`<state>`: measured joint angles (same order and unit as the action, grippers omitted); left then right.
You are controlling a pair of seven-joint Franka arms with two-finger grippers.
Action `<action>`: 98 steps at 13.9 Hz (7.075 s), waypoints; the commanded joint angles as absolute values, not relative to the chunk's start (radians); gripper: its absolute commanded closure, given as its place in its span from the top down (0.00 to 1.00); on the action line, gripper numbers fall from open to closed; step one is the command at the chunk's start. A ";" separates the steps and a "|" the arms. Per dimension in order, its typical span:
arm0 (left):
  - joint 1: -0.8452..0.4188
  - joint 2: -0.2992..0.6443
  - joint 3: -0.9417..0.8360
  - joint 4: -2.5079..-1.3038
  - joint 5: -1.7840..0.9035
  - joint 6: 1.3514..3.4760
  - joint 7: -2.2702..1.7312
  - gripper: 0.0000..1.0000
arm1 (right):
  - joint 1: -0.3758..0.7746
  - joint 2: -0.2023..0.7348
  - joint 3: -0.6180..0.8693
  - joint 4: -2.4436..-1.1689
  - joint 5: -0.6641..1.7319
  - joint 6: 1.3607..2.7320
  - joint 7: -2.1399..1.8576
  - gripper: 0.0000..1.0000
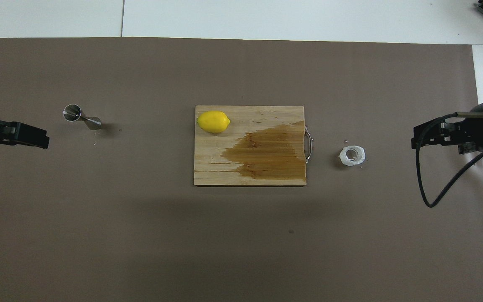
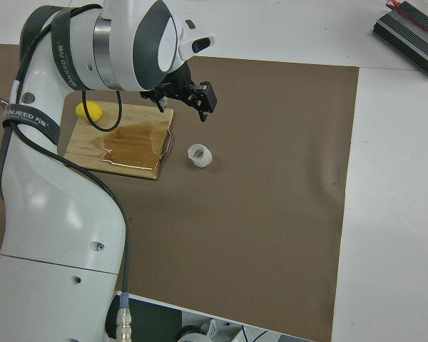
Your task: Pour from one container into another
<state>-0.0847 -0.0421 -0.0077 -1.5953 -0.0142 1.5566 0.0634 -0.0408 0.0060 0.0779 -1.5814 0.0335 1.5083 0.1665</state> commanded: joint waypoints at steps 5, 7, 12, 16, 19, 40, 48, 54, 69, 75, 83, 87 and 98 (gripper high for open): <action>-0.080 -0.080 -0.008 -1.640 -0.025 1.536 0.068 1.00 | -0.049 -0.008 0.081 -1.588 0.055 1.497 0.166 1.00; -0.075 -0.078 -0.008 -1.638 -0.026 1.551 0.063 1.00 | -0.048 -0.008 0.081 -1.588 0.055 1.497 0.166 1.00; -0.045 0.001 -0.003 -1.577 -0.072 1.537 0.049 1.00 | -0.049 -0.008 0.081 -1.588 0.055 1.496 0.166 1.00; 0.008 0.194 -0.003 -1.378 -0.104 1.494 -0.011 1.00 | -0.049 -0.008 0.081 -1.588 0.055 1.497 0.166 1.00; 0.034 0.337 0.005 -1.246 -0.130 1.476 -0.127 1.00 | -0.049 -0.008 0.081 -1.588 0.055 1.496 0.166 1.00; 0.305 0.795 0.040 -1.041 -0.551 1.607 -0.845 1.00 | -0.049 -0.008 0.081 -1.588 0.055 1.496 0.166 1.00; 0.348 0.808 0.029 -1.136 -0.730 1.632 -0.965 1.00 | -0.049 -0.008 0.081 -1.588 0.055 1.497 0.166 1.00; 0.350 0.717 0.034 -1.362 -0.873 1.689 -0.959 1.00 | -0.049 -0.008 0.081 -1.588 0.055 1.497 0.166 1.00; 0.330 0.607 0.028 -1.643 -1.098 1.704 -0.824 1.00 | -0.049 -0.008 0.081 -1.588 0.055 1.497 0.166 1.00; 0.311 0.591 0.026 -1.707 -1.152 1.753 -0.818 1.00 | -0.049 -0.008 0.081 -1.588 0.055 1.496 0.166 1.00; 0.302 0.571 0.028 -1.764 -1.193 1.767 -0.776 0.54 | -0.049 -0.008 0.081 -1.588 0.055 1.496 0.166 1.00; 0.310 0.569 0.028 -1.764 -1.195 1.764 -0.776 0.00 | -0.049 -0.008 0.081 -1.588 0.055 1.496 0.166 1.00; 0.249 0.434 0.028 -1.787 -1.203 1.715 -0.902 0.00 | -0.048 -0.008 0.081 -1.588 0.055 1.497 0.166 1.00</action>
